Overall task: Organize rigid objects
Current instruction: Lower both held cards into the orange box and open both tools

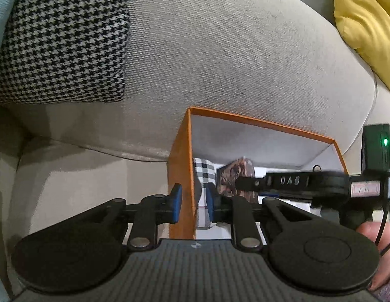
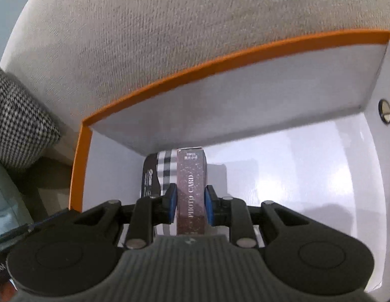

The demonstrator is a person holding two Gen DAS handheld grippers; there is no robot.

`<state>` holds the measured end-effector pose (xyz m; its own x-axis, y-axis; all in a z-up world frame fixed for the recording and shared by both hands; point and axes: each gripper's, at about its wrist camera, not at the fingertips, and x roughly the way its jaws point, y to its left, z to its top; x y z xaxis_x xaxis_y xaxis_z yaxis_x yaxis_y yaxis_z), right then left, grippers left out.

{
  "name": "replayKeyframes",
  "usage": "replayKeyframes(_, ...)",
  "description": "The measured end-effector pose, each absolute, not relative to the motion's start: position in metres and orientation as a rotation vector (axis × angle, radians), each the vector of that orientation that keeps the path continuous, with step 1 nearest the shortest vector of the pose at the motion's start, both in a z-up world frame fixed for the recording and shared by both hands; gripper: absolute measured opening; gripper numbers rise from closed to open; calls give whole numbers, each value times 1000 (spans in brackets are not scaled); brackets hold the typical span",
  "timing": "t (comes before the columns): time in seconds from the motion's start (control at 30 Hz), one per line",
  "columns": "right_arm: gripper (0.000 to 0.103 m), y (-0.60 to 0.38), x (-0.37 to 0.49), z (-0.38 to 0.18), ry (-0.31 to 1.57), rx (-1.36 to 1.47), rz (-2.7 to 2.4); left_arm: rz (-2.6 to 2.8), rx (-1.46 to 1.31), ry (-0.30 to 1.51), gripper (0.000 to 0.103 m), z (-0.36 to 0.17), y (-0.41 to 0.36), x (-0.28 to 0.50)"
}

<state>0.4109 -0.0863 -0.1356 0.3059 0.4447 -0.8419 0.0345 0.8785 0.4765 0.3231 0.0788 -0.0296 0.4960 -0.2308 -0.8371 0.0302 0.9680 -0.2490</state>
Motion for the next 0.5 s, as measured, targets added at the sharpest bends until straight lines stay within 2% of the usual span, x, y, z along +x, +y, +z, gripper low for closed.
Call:
replayKeyframes(0.23,25,-82,424,-149,1307,412,293,-144,-213,1032,21,-32,72,325)
replayKeyframes(0.37,37,-82,427,-152,1335,287,249,-132,-240,1025,21,-36,76,320)
replayKeyframes(0.5,38,-75,427,-162,1357,253,249,-123,-248,1019,18,-42,77,316)
